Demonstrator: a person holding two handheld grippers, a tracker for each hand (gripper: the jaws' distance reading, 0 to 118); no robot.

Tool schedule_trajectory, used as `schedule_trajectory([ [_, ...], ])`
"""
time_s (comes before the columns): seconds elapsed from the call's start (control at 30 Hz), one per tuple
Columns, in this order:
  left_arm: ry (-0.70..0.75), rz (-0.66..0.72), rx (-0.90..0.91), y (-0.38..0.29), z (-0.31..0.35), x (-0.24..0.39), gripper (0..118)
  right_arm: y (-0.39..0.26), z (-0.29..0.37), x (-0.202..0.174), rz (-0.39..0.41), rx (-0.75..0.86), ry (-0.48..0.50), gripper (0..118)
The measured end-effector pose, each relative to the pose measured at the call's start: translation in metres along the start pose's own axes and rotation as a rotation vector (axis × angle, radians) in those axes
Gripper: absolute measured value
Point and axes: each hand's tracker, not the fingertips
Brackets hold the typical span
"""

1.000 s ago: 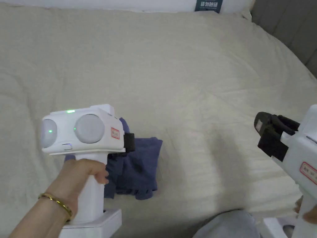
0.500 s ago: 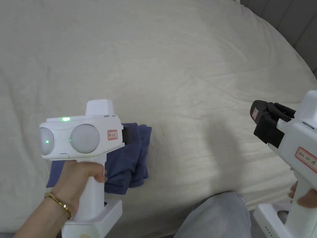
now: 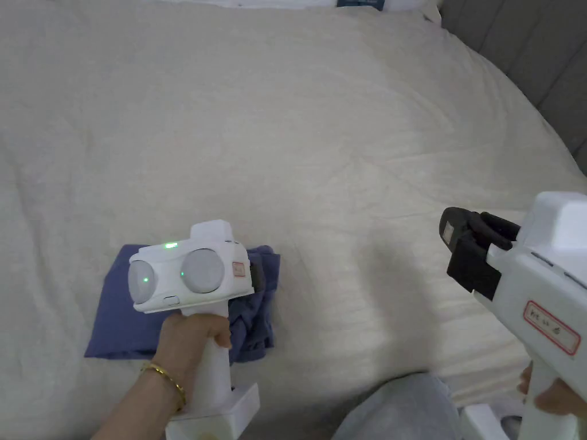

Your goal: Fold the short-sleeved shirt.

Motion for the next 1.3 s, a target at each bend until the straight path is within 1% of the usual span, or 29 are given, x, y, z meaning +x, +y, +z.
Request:
schedule_trajectory([
  [0.03, -0.059, 0.028, 0.067, 0.004, 0.022, -0.003, 0, 0.002, 0.000, -0.004, 0.007, 0.005, 0.010, 1],
  [0.07, -0.084, 0.016, 0.138, 0.008, 0.041, -0.005, 0, 0.004, -0.001, -0.008, 0.013, 0.008, 0.022, 1],
  [0.1, -0.078, -0.039, 0.221, 0.011, 0.063, -0.006, 0, 0.007, -0.003, -0.014, 0.021, 0.010, 0.038, 1],
  [0.17, 0.007, -0.186, 0.399, 0.012, 0.099, -0.010, 0, 0.010, -0.010, -0.029, 0.041, 0.014, 0.068, 1],
  [0.23, 0.136, -0.304, 0.568, 0.009, 0.129, -0.020, 0, 0.010, -0.021, -0.049, 0.059, 0.021, 0.105, 1],
  [0.3, 0.263, -0.348, 0.663, 0.002, 0.147, -0.032, 0, 0.009, -0.035, -0.073, 0.080, 0.020, 0.145, 1],
  [0.33, 0.306, -0.342, 0.691, -0.002, 0.155, -0.040, 0, 0.007, -0.043, -0.087, 0.086, 0.022, 0.158, 1],
  [0.43, 0.376, -0.325, 0.717, -0.014, 0.166, -0.069, 0, -0.004, -0.073, -0.128, 0.092, 0.008, 0.219, 1],
  [0.47, 0.405, -0.328, 0.702, -0.017, 0.167, -0.077, 0, -0.013, -0.087, -0.143, 0.097, -0.007, 0.242, 1],
  [0.5, 0.429, -0.326, 0.680, -0.020, 0.168, -0.083, 0, -0.022, -0.100, -0.155, 0.110, -0.039, 0.249, 1],
  [0.53, 0.442, -0.312, 0.668, -0.022, 0.172, -0.085, 0, -0.032, -0.116, -0.167, 0.117, -0.114, 0.242, 1],
  [0.6, 0.427, -0.263, 0.647, -0.028, 0.177, -0.098, 0, -0.055, -0.140, -0.183, 0.100, -0.209, 0.263, 1],
  [0.67, 0.425, -0.231, 0.654, -0.034, 0.177, -0.114, 0, -0.078, -0.162, -0.195, 0.110, -0.304, 0.219, 1],
  [0.77, 0.444, -0.230, 0.646, -0.037, 0.178, -0.124, 0, -0.111, -0.189, -0.199, 0.111, -0.435, 0.150, 1],
  [0.8, 0.444, -0.226, 0.643, -0.035, 0.179, -0.125, 0, -0.119, -0.192, -0.198, 0.090, -0.442, 0.142, 1],
  [0.87, 0.416, -0.197, 0.631, -0.028, 0.179, -0.130, 2, -0.119, -0.183, -0.199, 0.063, -0.374, 0.138, 1],
  [0.9, 0.395, -0.188, 0.625, -0.023, 0.178, -0.133, 9, -0.114, -0.181, -0.202, 0.078, -0.385, 0.137, 1],
  [0.93, 0.386, -0.171, 0.627, -0.016, 0.176, -0.136, 19, -0.113, -0.182, -0.202, 0.092, -0.388, 0.137, 1],
  [0.97, 0.359, -0.142, 0.626, -0.009, 0.174, -0.138, 33, -0.114, -0.184, -0.200, 0.091, -0.388, 0.137, 1],
  [1.0, 0.323, -0.118, 0.621, -0.003, 0.173, -0.140, 53, -0.114, -0.184, -0.199, 0.086, -0.392, 0.141, 1],
  [1.07, 0.225, -0.065, 0.582, 0.013, 0.172, -0.146, 85, -0.112, -0.184, -0.196, 0.064, -0.400, 0.149, 1],
  [1.1, 0.172, -0.037, 0.552, 0.020, 0.170, -0.150, 109, -0.111, -0.184, -0.195, 0.060, -0.401, 0.151, 1],
  [1.13, 0.102, -0.011, 0.498, 0.029, 0.165, -0.158, 109, -0.112, -0.184, -0.194, 0.060, -0.403, 0.155, 1],
  [1.17, 0.027, 0.008, 0.430, 0.038, 0.160, -0.166, 115, -0.112, -0.184, -0.194, 0.059, -0.405, 0.157, 1],
  [1.2, -0.065, 0.027, 0.368, 0.047, 0.153, -0.174, 118, -0.111, -0.184, -0.193, 0.060, -0.407, 0.160, 1],
  [1.23, -0.164, 0.046, 0.324, 0.053, 0.147, -0.182, 118, -0.111, -0.184, -0.192, 0.059, -0.408, 0.162, 1],
  [1.3, -0.244, 0.065, 0.171, 0.064, 0.128, -0.199, 118, -0.110, -0.185, -0.191, 0.055, -0.411, 0.171, 1],
])
